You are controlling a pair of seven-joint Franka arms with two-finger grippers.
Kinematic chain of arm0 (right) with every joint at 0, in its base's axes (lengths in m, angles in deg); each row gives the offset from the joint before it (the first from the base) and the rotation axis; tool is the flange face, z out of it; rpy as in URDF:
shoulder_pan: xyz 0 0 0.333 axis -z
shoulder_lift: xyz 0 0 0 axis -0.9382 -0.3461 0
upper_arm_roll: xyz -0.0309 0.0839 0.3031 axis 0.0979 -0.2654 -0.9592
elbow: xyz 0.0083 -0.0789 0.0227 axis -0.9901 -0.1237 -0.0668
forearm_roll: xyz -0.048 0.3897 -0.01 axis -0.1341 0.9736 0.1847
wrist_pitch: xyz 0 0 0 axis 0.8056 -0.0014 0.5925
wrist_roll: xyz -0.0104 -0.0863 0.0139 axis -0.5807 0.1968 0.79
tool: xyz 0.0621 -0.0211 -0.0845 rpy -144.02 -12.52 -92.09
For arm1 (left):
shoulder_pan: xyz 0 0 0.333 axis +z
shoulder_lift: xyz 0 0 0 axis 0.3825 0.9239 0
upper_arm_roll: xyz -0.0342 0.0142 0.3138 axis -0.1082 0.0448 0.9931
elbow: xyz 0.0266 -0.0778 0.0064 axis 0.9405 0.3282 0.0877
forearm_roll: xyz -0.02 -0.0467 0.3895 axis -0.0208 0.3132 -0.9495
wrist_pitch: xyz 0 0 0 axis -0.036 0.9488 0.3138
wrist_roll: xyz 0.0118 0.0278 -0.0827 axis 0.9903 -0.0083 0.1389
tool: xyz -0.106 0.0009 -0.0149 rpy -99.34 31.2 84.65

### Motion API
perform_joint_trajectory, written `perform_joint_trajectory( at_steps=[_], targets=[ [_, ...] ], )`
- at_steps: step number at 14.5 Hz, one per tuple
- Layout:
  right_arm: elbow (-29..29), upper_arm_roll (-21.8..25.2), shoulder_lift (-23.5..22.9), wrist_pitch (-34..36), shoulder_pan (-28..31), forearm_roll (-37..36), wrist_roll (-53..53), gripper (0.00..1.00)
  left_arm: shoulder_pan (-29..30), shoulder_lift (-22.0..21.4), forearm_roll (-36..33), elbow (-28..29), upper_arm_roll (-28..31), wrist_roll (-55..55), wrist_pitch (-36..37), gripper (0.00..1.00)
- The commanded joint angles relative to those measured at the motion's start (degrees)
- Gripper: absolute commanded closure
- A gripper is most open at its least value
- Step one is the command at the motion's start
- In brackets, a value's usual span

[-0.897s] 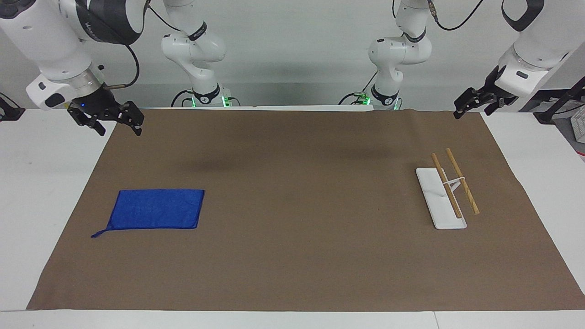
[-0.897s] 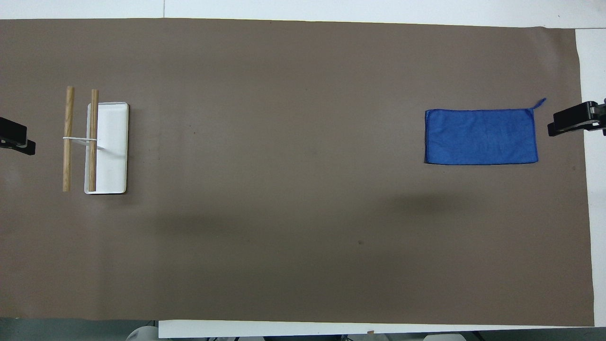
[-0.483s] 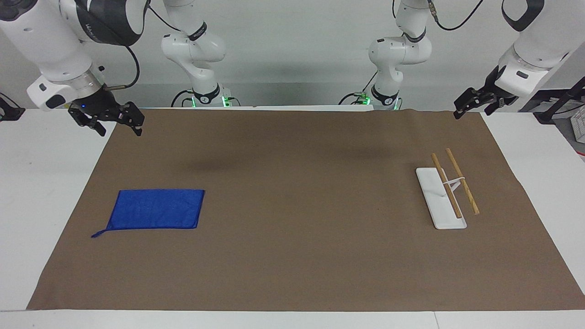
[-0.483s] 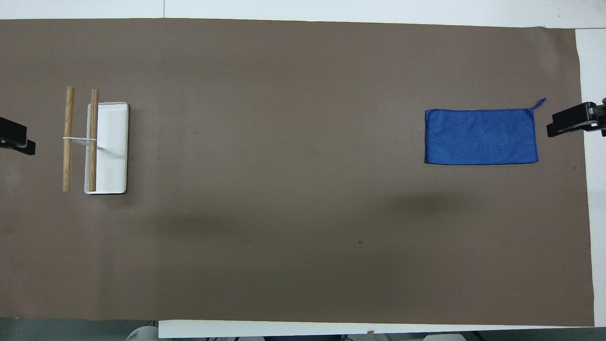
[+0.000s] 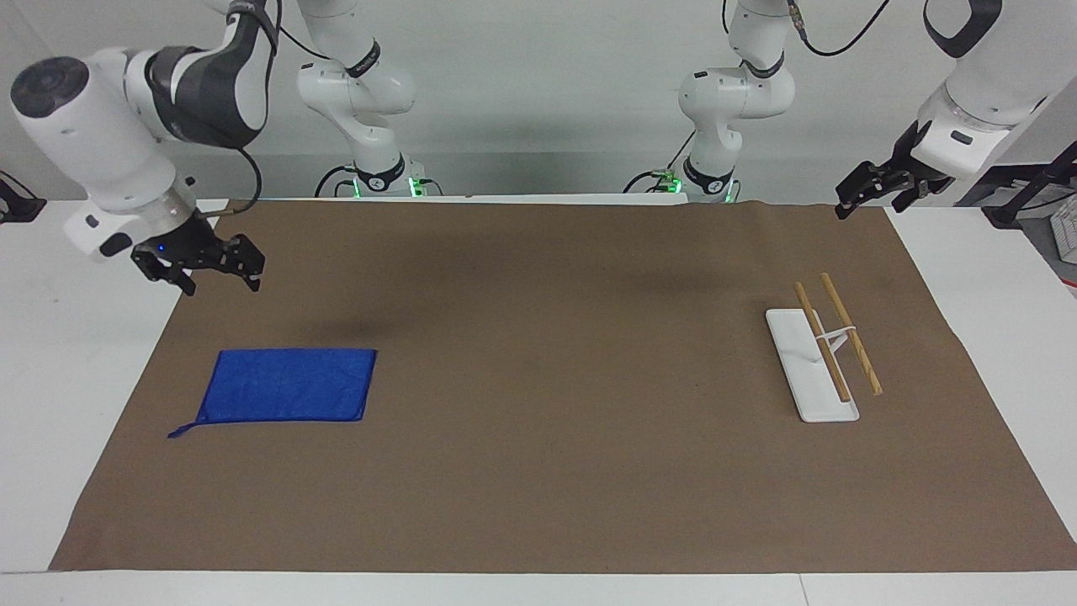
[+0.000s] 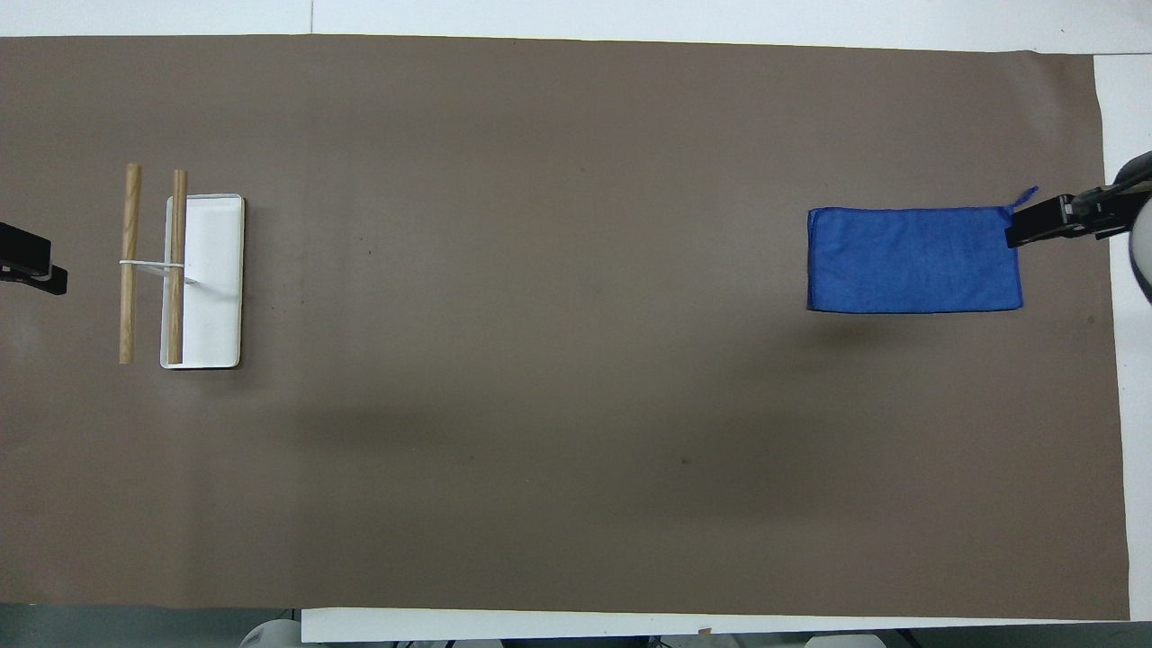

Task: Right arm passes towel to left arm to hang
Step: 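Reach the right gripper to the blue towel's edge and grasp it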

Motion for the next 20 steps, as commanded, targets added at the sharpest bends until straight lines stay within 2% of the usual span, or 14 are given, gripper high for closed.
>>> perform_joint_trajectory(
  at_steps=[1,3,5,10,18,19,20],
  targets=[
    [-7.53,-0.34,-1.94,-12.62,1.74,-0.16,5.04,0.00,0.09,-0.67,0.44,0.33,0.25,-0.09,0.51,0.00],
    [-12.72,-0.43,-4.13,-23.17,3.32,0.01,8.11,0.00,0.09,-0.67,0.44,0.34,0.25,-0.09,0.60,0.00],
    [-15.20,-0.51,-6.68,-29.01,3.59,1.93,9.44,0.01,0.09,-0.67,0.44,0.34,0.25,-0.09,0.60,0.00],
    [-15.73,-0.87,-9.59,-30.95,3.67,3.97,9.54,0.03,0.01,-0.67,0.44,0.34,0.25,-0.09,0.60,0.00],
    [-18.20,-0.95,-11.00,-35.09,3.67,3.97,9.54,0.07,0.01,-0.67,0.44,0.34,0.25,-0.09,0.51,0.00],
    [-18.37,-0.95,-11.00,-35.09,3.67,3.97,9.54,0.10,0.01,-0.67,0.44,0.34,0.25,-0.09,0.51,0.00],
    [-18.46,-0.95,-11.00,-35.09,3.67,3.97,9.97,0.23,0.01,-0.67,0.44,0.34,0.25,-0.09,0.60,0.00]
  ],
)
